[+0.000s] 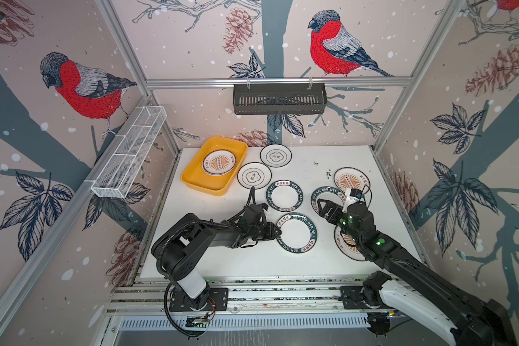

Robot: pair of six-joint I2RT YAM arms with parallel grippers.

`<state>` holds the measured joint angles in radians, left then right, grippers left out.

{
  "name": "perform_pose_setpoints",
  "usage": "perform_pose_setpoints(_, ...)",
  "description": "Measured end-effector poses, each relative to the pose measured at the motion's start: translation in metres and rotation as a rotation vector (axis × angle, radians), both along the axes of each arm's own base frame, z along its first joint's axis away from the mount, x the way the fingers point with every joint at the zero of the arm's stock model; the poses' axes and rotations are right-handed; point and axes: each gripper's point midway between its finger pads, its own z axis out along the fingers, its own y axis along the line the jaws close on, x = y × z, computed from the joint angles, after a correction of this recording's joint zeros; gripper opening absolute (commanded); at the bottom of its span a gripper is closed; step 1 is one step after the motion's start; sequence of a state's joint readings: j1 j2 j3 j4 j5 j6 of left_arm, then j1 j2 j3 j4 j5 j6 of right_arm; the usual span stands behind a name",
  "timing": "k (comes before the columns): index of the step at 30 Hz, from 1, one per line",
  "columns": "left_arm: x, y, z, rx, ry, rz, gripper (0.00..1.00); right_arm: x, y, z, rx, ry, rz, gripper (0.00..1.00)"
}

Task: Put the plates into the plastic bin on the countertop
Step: 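Grip the green-rimmed plate's edge with the left gripper and tilt it up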

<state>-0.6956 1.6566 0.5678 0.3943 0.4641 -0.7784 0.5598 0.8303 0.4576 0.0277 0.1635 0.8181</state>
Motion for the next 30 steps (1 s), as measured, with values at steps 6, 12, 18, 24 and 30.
perform_pose_setpoints(6, -0.001, 0.0, -0.002, -0.012, 0.044, 0.032, 0.07, 0.0, -0.001, 0.002, -0.001, -0.006, -0.002, 1.0)
perform_pose_setpoints(12, 0.001, -0.006, 0.007, -0.067, 0.047, 0.029, 0.0, 0.0, -0.001, 0.002, -0.003, -0.007, -0.004, 1.0)
perform_pose_setpoints(18, 0.001, -0.001, 0.011, -0.068, 0.044, 0.033, 0.0, 0.0, -0.003, 0.007, 0.002, -0.021, -0.012, 1.0)
perform_pose_setpoints(24, -0.002, -0.001, 0.015, -0.052, 0.037, -0.002, 0.0, 0.0, -0.006, 0.008, -0.001, -0.03, -0.023, 1.0)
perform_pose_setpoints(30, -0.005, 0.001, 0.023, -0.044, 0.016, -0.029, 0.0, -0.001, -0.009, 0.004, -0.004, -0.027, -0.03, 1.0)
